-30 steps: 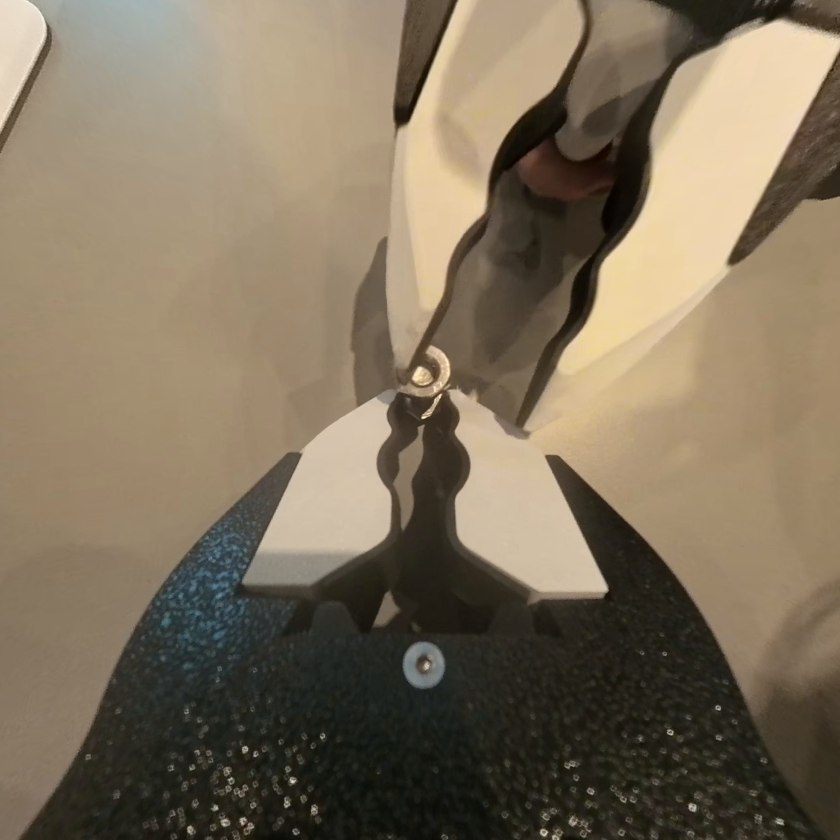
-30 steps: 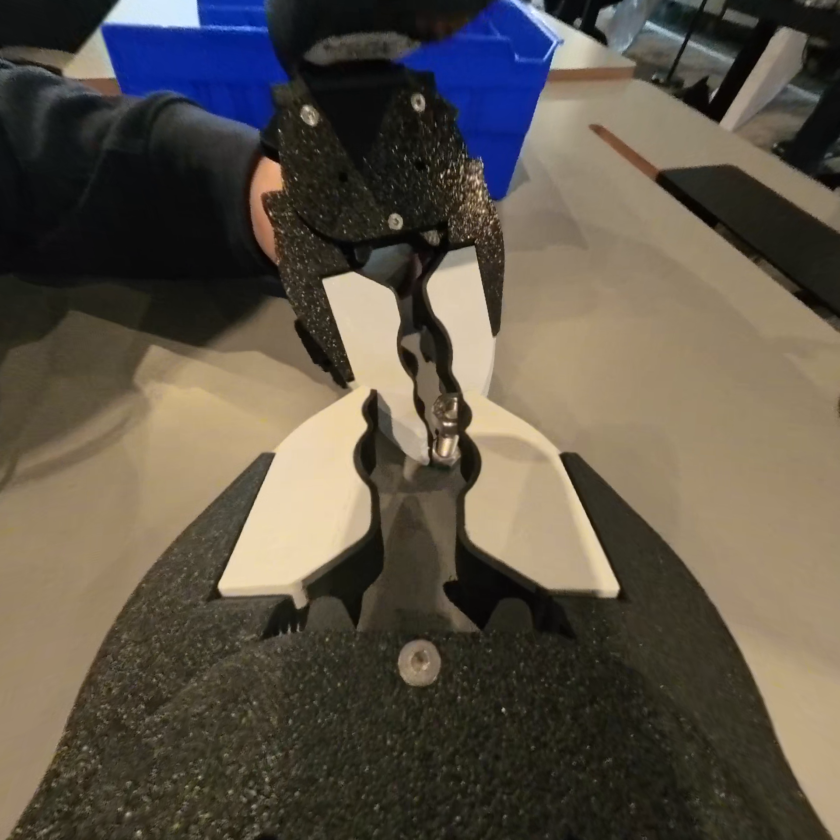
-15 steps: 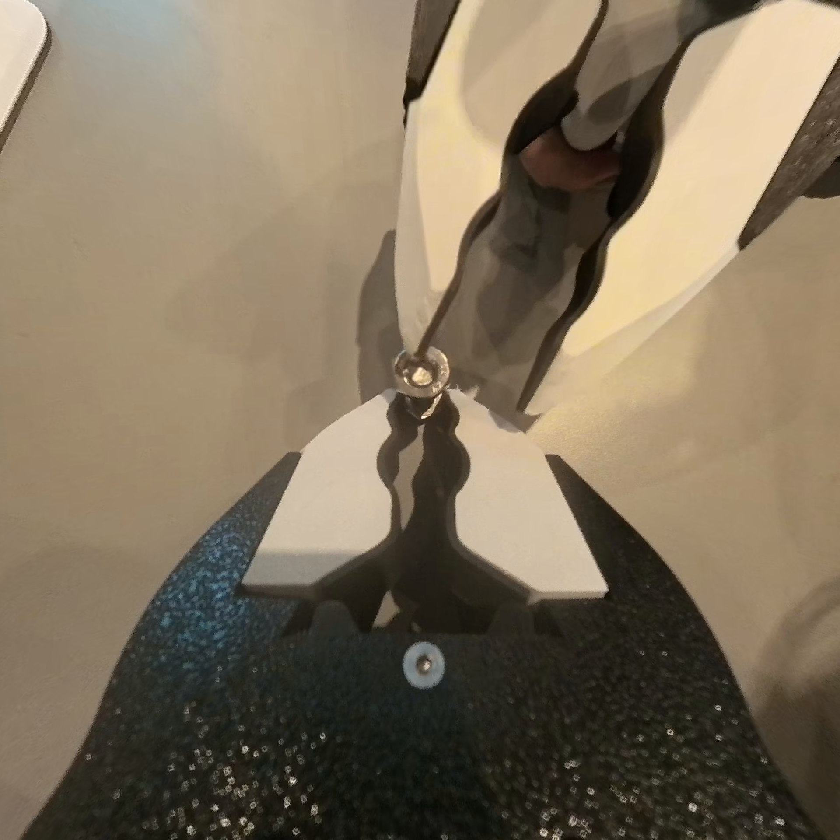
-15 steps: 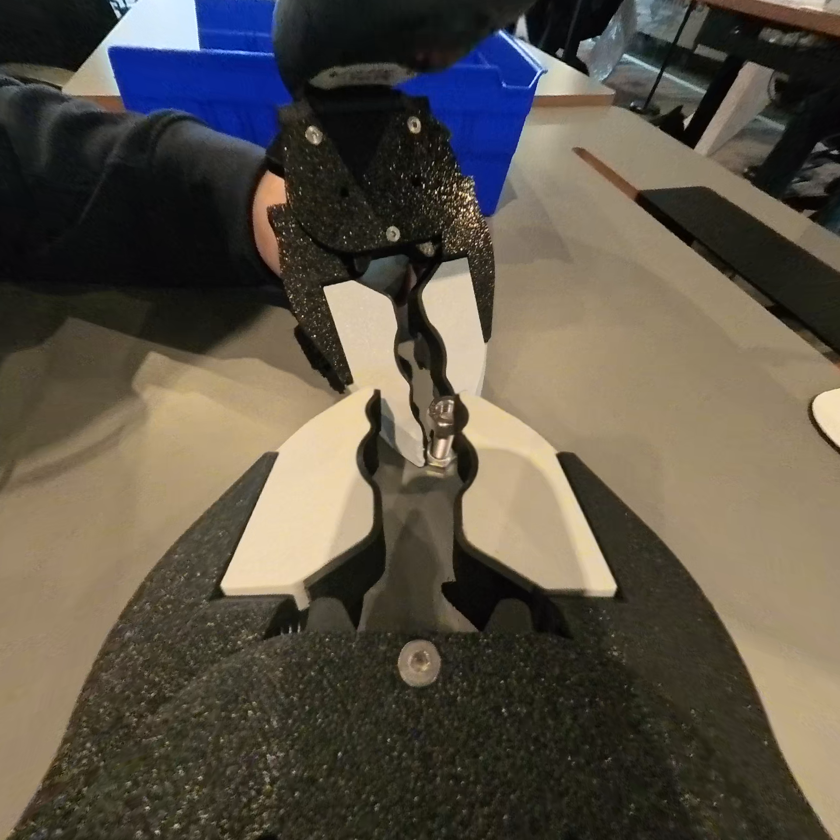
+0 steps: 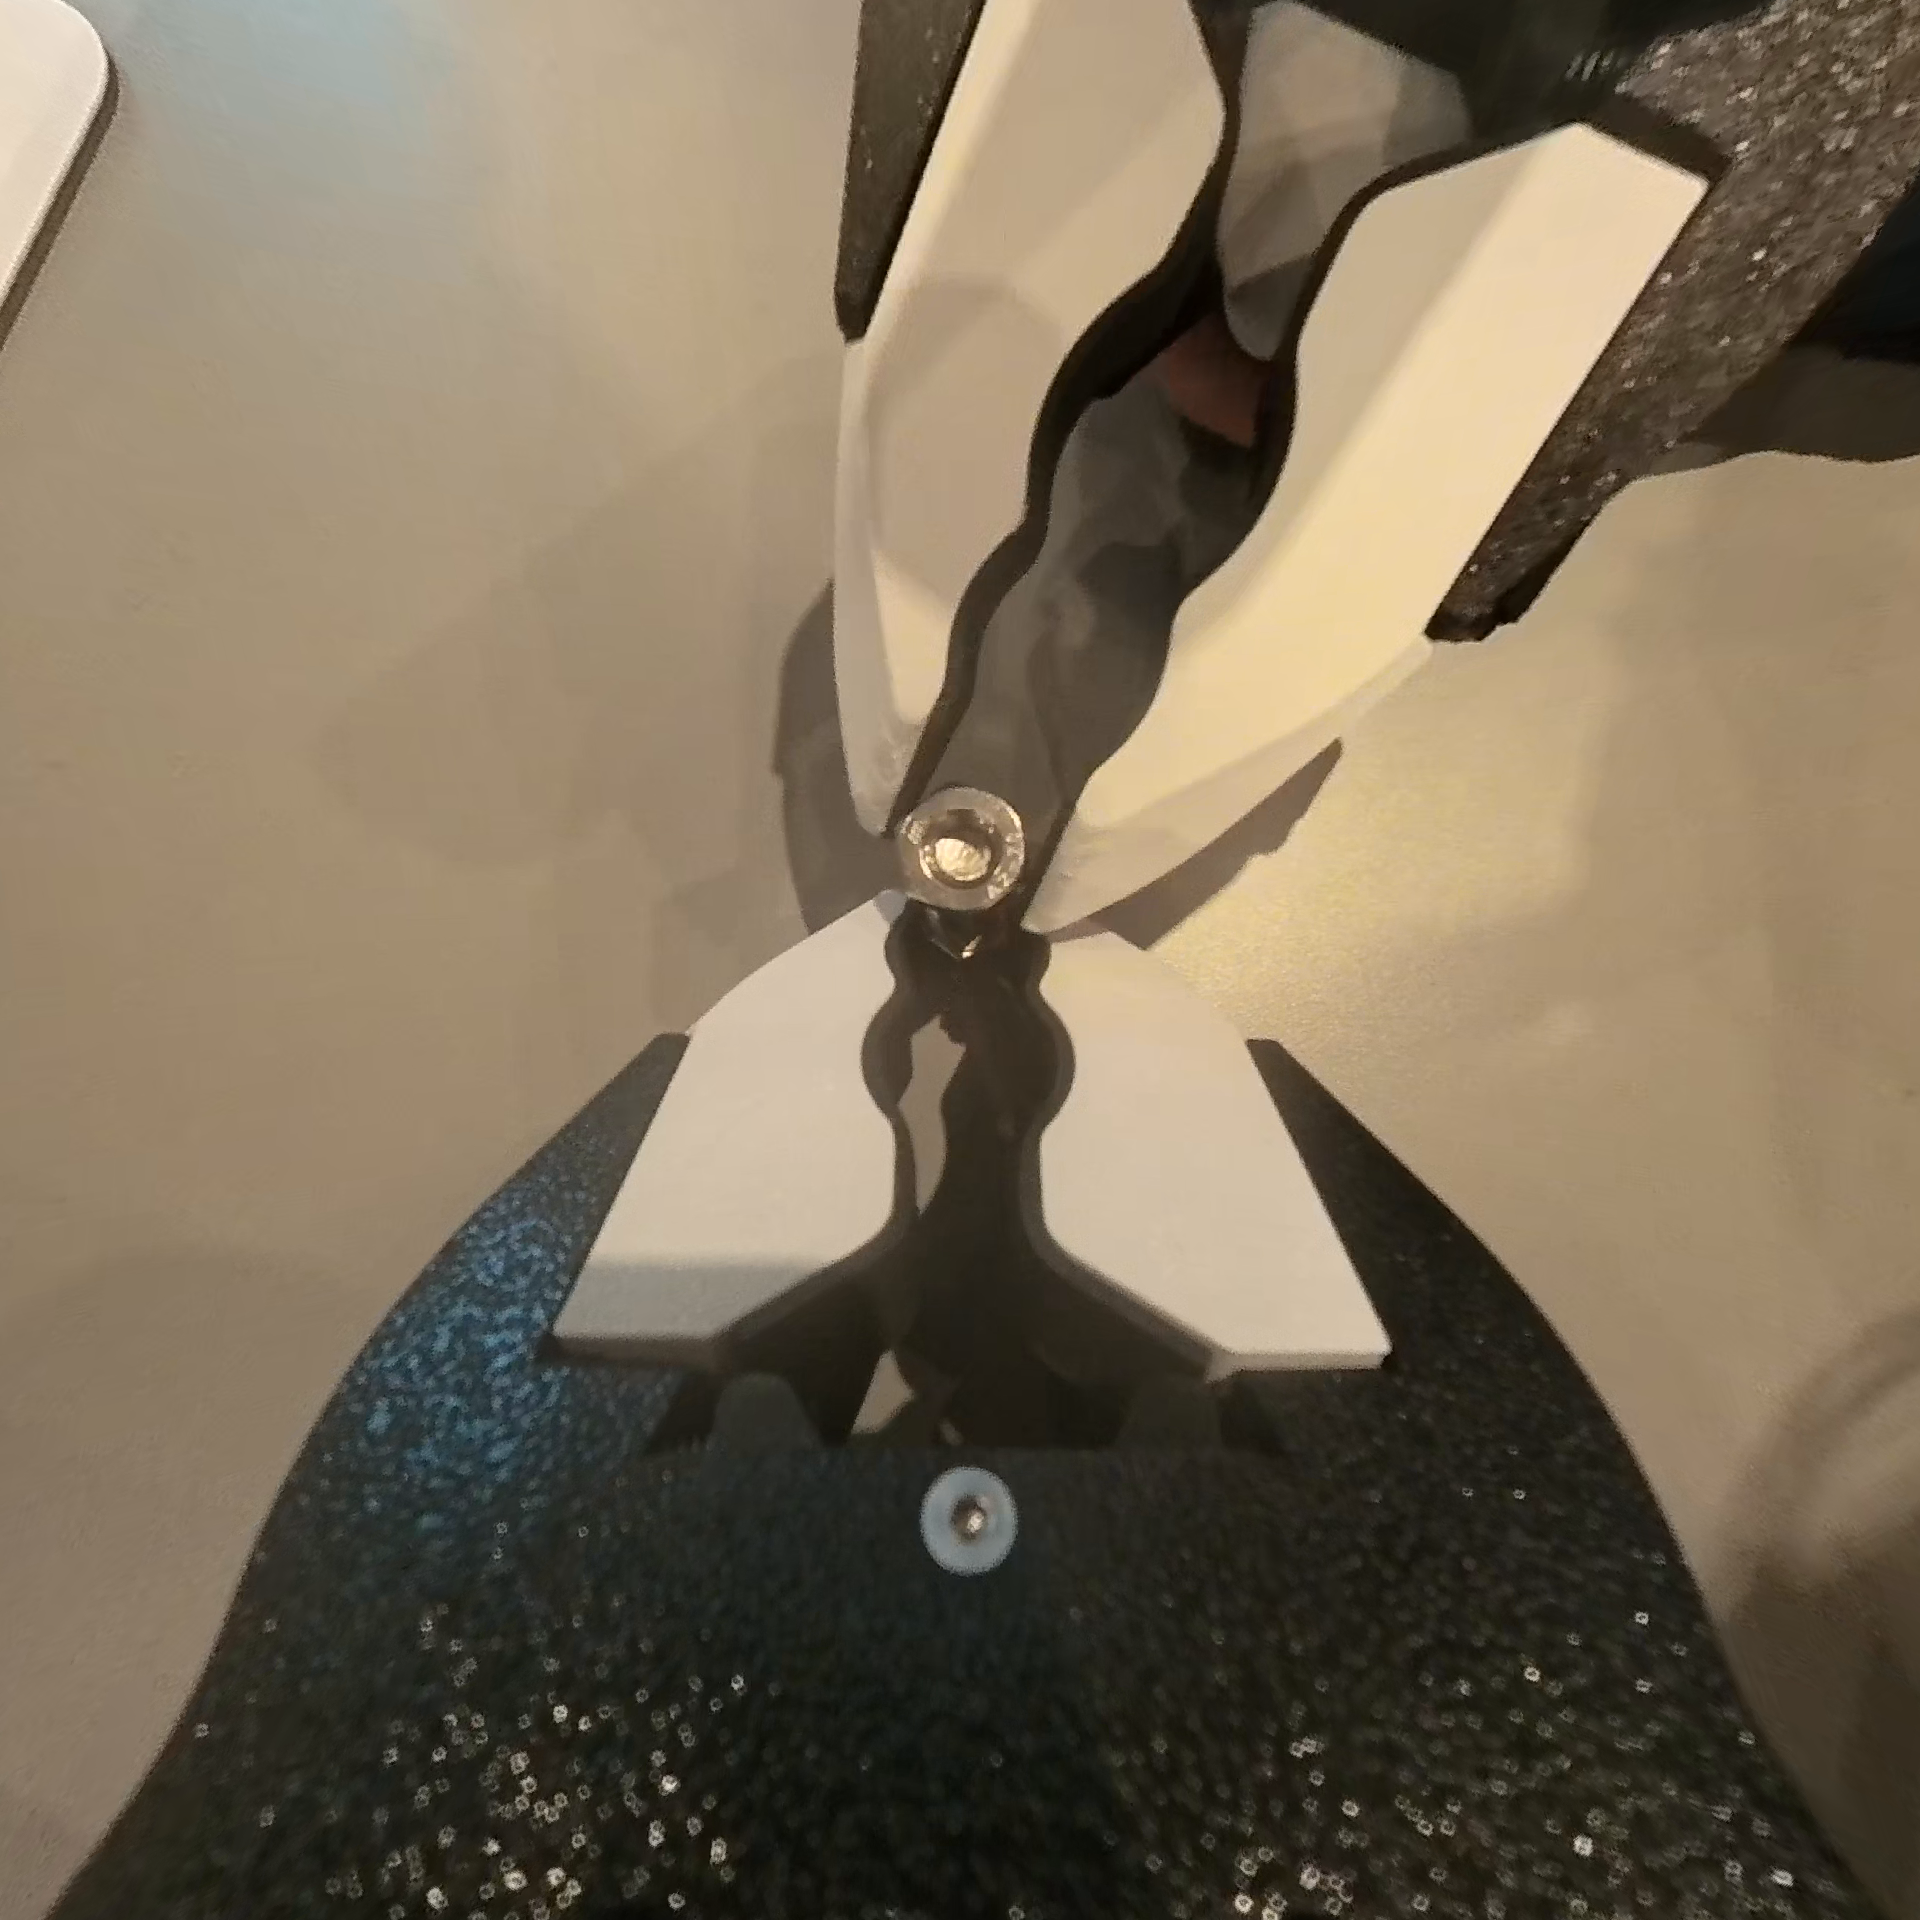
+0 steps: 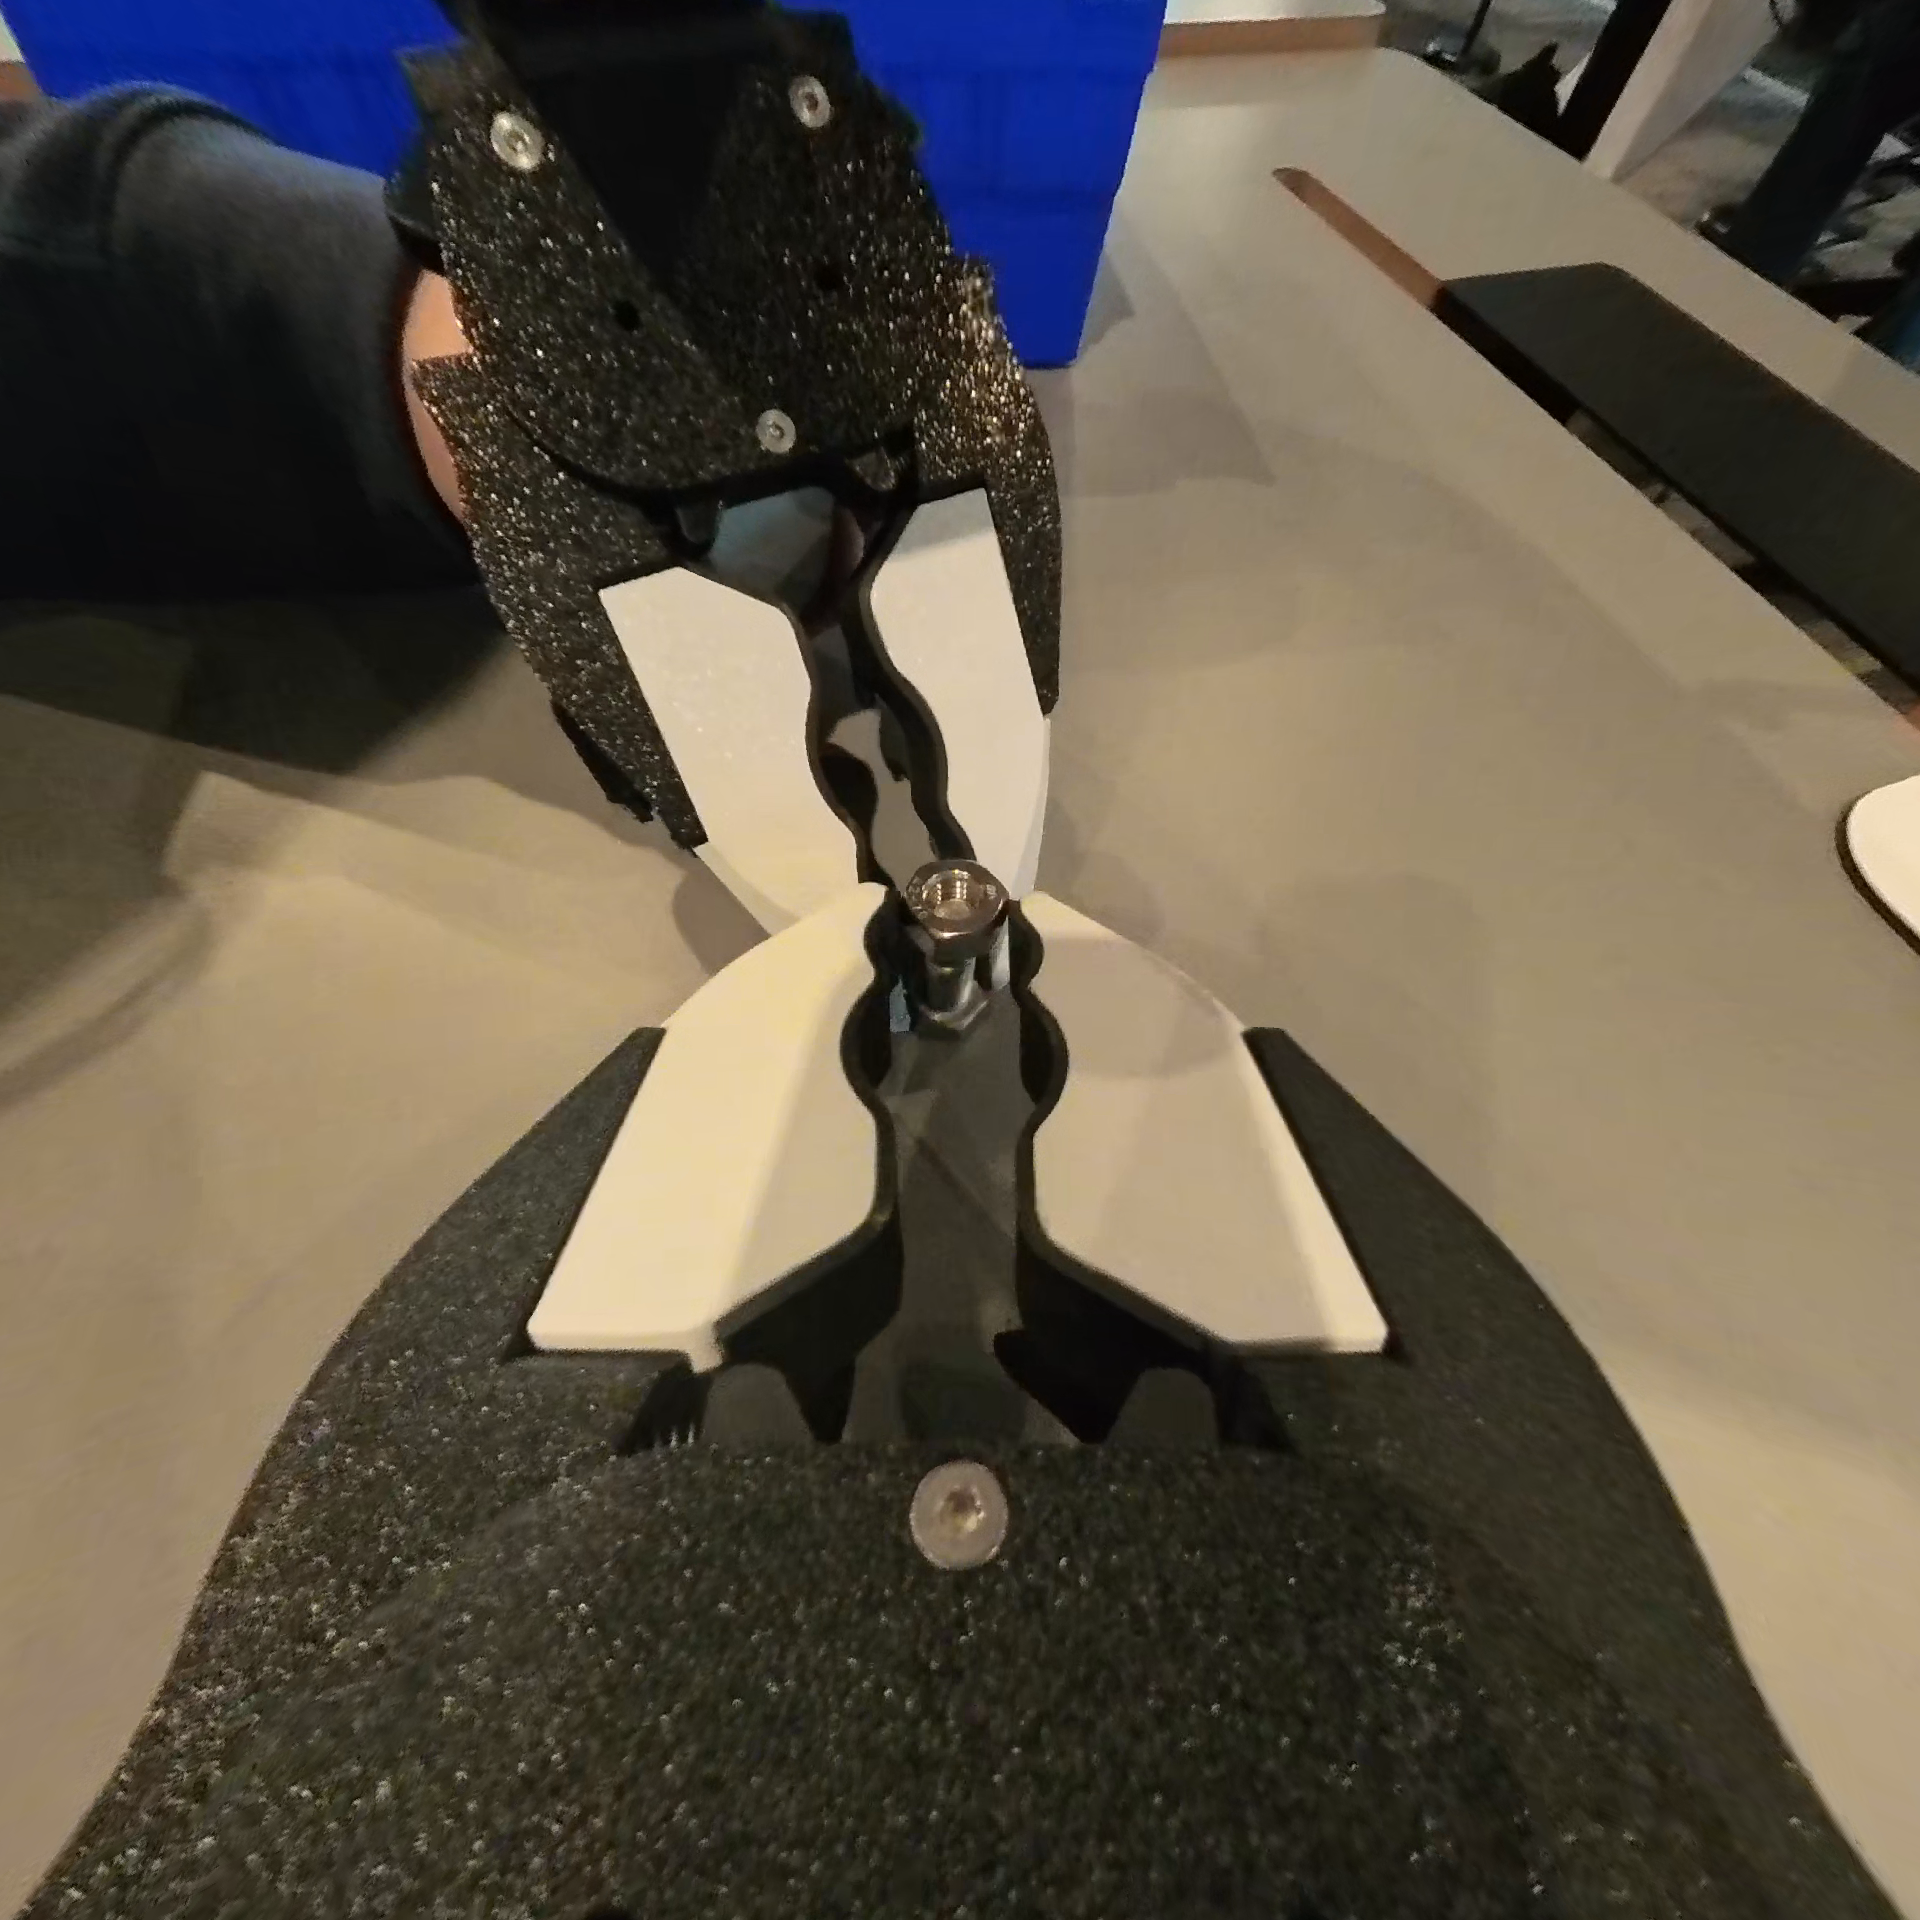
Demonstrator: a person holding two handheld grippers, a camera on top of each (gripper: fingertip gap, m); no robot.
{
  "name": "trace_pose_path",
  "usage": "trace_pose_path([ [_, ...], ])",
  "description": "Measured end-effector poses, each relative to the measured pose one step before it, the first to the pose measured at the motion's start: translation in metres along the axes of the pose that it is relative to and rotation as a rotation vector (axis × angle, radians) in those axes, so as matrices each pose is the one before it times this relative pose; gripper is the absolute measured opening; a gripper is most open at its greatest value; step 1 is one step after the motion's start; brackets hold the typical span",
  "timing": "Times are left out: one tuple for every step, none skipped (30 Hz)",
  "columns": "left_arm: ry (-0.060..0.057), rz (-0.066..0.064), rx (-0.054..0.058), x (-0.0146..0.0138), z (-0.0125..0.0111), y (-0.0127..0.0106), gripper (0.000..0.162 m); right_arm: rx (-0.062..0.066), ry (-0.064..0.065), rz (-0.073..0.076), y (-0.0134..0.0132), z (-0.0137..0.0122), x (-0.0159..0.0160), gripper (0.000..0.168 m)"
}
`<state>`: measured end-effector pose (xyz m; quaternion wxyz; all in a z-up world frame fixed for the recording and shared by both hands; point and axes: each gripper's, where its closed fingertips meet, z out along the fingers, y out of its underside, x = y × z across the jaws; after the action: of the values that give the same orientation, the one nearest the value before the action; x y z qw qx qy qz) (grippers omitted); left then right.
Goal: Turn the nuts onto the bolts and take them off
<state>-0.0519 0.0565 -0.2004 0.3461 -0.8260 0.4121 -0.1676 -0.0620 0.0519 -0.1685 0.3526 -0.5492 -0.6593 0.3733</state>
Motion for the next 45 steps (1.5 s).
trace_pose_path([
  [0.0000, 0.0000, 0.0000, 0.00000, 0.00000, 0.00000, 0.016, 0.0008, -0.0083, 0.0074, 0.00002, -0.00002, -0.00012, 0.019],
  [0.0002, 0.0002, 0.0000, 0.00001, 0.00000, -0.00001, 0.016, 0.0008, -0.0126, 0.0113, 0.00004, -0.00004, -0.00014, 0.019],
  [0.0003, 0.0004, 0.0002, 0.00001, 0.00001, -0.00002, 0.016, 0.0008, -0.0168, 0.0129, 0.00003, -0.00008, -0.00009, 0.019],
  [0.0007, 0.0008, 0.0008, 0.00005, -0.00004, 0.00000, 0.016, 0.0011, -0.0194, 0.0154, 0.00000, -0.00021, -0.00001, 0.019],
  [0.0008, 0.0009, 0.0012, 0.00014, -0.00006, -0.00001, 0.016, 0.0011, -0.0205, 0.0167, 0.00000, -0.00020, 0.00005, 0.019],
  [0.0005, 0.0005, 0.0012, 0.00004, -0.00008, -0.00013, 0.016, 0.0009, -0.0186, 0.0141, 0.00004, -0.00017, 0.00009, 0.019],
  [0.0003, 0.0002, 0.0014, -0.00002, -0.00006, -0.00002, 0.016, 0.0003, -0.0127, 0.0103, 0.00005, -0.00033, 0.00041, 0.019],
  [0.0001, 0.0000, 0.0012, 0.00003, -0.00001, -0.00006, 0.016, 0.0000, -0.0079, 0.0039, 0.00005, -0.00013, 0.00031, 0.019],
  [0.0000, 0.0000, 0.0004, 0.00002, -0.00007, 0.00005, 0.016, -0.0006, -0.0020, -0.0038, 0.00013, -0.00015, 0.00008, 0.019],
  [0.0000, -0.0001, 0.0000, 0.00000, 0.00000, 0.00001, 0.016, -0.0007, 0.0017, -0.0076, 0.00012, 0.00002, 0.00006, 0.019],
  [0.0000, -0.0001, -0.0002, -0.00001, 0.00008, -0.00007, 0.016, -0.0007, 0.0022, -0.0091, 0.00010, -0.00011, -0.00020, 0.019],
  [0.0001, -0.0001, -0.0004, 0.00002, -0.00003, 0.00005, 0.016, -0.0007, 0.0021, -0.0107, 0.00012, 0.00002, -0.00008, 0.019],
  [0.0001, -0.0001, -0.0001, 0.00002, -0.00001, 0.00002, 0.016, -0.0005, 0.0002, -0.0081, 0.00003, -0.00012, -0.00002, 0.019],
  [0.0001, 0.0000, -0.0001, 0.00001, 0.00000, 0.00001, 0.016, -0.0005, -0.0022, -0.0032, 0.00007, -0.00004, -0.00006, 0.019],
  [0.0000, 0.0000, -0.0001, 0.00000, 0.00000, 0.00001, 0.016, -0.0004, -0.0027, -0.0017, 0.00016, -0.00003, -0.00003, 0.019],
  [0.0000, 0.0000, -0.0001, 0.00001, -0.00001, 0.00001, 0.016, -0.0007, -0.0020, -0.0006, 0.00006, -0.00001, 0.00000, 0.019],
  [0.0000, 0.0000, -0.0005, 0.00000, -0.00004, 0.00007, 0.016, -0.0021, -0.0021, 0.0006, 0.00023, 0.00013, -0.00015, 0.019],
  [-0.0001, 0.0000, -0.0012, 0.00003, 0.00007, 0.00001, 0.016, -0.0057, -0.0010, -0.0018, 0.00080, 0.00014, -0.00019, 0.019],
  [-0.0004, -0.0003, -0.0022, -0.00008, 0.00004, 0.00009, 0.016, -0.0110, 0.0019, -0.0057, 0.00149, 0.00040, -0.00011, 0.020],
  [-0.0006, -0.0006, -0.0017, 0.00001, 0.00010, 0.00014, 0.016, -0.0051, 0.0181, -0.0046, 0.00048, 0.00061, 0.00169, 0.030],
  [0.0000, -0.0001, 0.0003, 0.00000, 0.00002, -0.00003, 0.016, 0.0046, 0.0166, -0.0086, -0.00070, -0.00009, 0.00136, 0.034],
  [-0.0001, -0.0002, -0.0001, 0.00000, -0.00001, 0.00001, 0.016, 0.0150, 0.0099, -0.0090, -0.00212, -0.00070, 0.00058, 0.035],
  [0.0000, 0.0000, -0.0001, 0.00000, 0.00000, 0.00001, 0.016, 0.0207, 0.0084, -0.0060, -0.00279, -0.00094, 0.00059, 0.034],
  [0.0000, 0.0000, 0.0000, 0.00000, 0.00000, 0.00000, 0.016, 0.0176, 0.0023, -0.0007, -0.00256, -0.00067, 0.00004, 0.031],
  [0.0000, 0.0000, 0.0000, 0.00000, -0.00007, -0.00007, 0.016, 0.0082, -0.0054, 0.0042, -0.00120, -0.00027, -0.00053, 0.027],
  [0.0000, 0.0000, 0.0000, 0.00000, 0.00007, 0.00007, 0.016, -0.0021, -0.0076, 0.0056, 0.00028, 0.00028, -0.00080, 0.026],
  [0.0000, 0.0000, 0.0000, 0.00000, 0.00000, 0.00000, 0.016, -0.0064, -0.0059, 0.0022, 0.00062, 0.00066, -0.00079, 0.025],
  [0.0000, 0.0000, 0.0000, 0.00000, 0.00000, 0.00000, 0.016, -0.0052, -0.0041, -0.0009, 0.00054, 0.00058, -0.00087, 0.024],
  [0.0000, 0.0000, 0.0000, 0.00000, 0.00000, 0.00000, 0.016, -0.0019, -0.0027, -0.0044, 0.00002, 0.00056, -0.00100, 0.021],
  [0.0001, 0.0001, 0.0001, 0.00000, 0.00000, -0.00001, 0.016, -0.0002, 0.0067, -0.0061, -0.00010, 0.00022, 0.00013, 0.019],
  [0.0001, 0.0002, 0.0001, 0.00000, 0.00001, -0.00002, 0.015, -0.0006, 0.0050, -0.0081, -0.00012, 0.00009, -0.00016, 0.019],
  [0.0000, 0.0000, 0.0000, 0.00000, 0.00000, 0.00000, 0.016, -0.0007, 0.0035, -0.0057, 0.00005, -0.00001, 0.00015, 0.019],
  [0.0000, 0.0000, 0.0000, 0.00000, 0.00000, 0.00000, 0.016, -0.0002, -0.0006, 0.0003, 0.00002, -0.00020, 0.00016, 0.019],
  [0.0001, 0.0001, 0.0000, 0.00001, 0.00000, 0.00000, 0.016, 0.0005, -0.0048, 0.0043, 0.00001, -0.00007, 0.00006, 0.019],
  [0.0001, 0.0001, 0.0001, 0.00001, 0.00000, -0.00001, 0.016, 0.0007, -0.0066, 0.0049, 0.00006, -0.00022, 0.00016, 0.019],
  [0.0002, 0.0003, 0.0002, 0.00009, -0.00010, -0.00006, 0.016, 0.0011, -0.0077, 0.0066, -0.00009, -0.00002, -0.00006, 0.019],
  [0.0001, 0.0001, 0.0002, 0.00001, 0.00001, -0.00002, 0.016, 0.0006, -0.0069, 0.0066, 0.00002, 0.00006, 0.00007, 0.019],
  [0.0000, 0.0000, -0.0001, -0.00008, 0.00004, -0.00003, 0.016, 0.0021, -0.0065, 0.0047, -0.00028, -0.00011, -0.00021, 0.018],
  [-0.0001, -0.0001, -0.0004, 0.00005, 0.00003, -0.00001, 0.016, 0.0071, -0.0055, 0.0026, -0.00093, -0.00042, -0.00008, 0.018],
  [0.0001, 0.0001, 0.0001, 0.00001, 0.00001, -0.00002, 0.016, 0.0012, -0.0038, 0.0043, -0.00002, -0.00049, 0.00030, 0.018],
  [0.0000, 0.0000, 0.0001, 0.00000, 0.00000, -0.00001, 0.016, -0.0056, -0.0069, 0.0048, 0.00109, -0.00009, -0.00006, 0.018],
  [0.0000, 0.0000, -0.0001, 0.00000, 0.00000, 0.00001, 0.016, -0.0041, -0.0060, 0.0055, 0.00070, -0.00005, -0.00009, 0.018],
  [0.0000, -0.0001, 0.0000, -0.00008, 0.00004, -0.00004, 0.016, 0.0000, -0.0035, 0.0027, 0.00001, -0.00008, 0.00005, 0.019],
  [0.0000, 0.0000, -0.0001, 0.00000, 0.00000, 0.00001, 0.016, -0.0003, -0.0015, 0.0003, 0.00020, -0.00014, 0.00005, 0.019],
  [0.0000, 0.0000, 0.0000, 0.00000, 0.00000, 0.00000, 0.016, -0.0007, -0.0001, -0.0006, 0.00013, 0.00010, -0.00004, 0.019],
])
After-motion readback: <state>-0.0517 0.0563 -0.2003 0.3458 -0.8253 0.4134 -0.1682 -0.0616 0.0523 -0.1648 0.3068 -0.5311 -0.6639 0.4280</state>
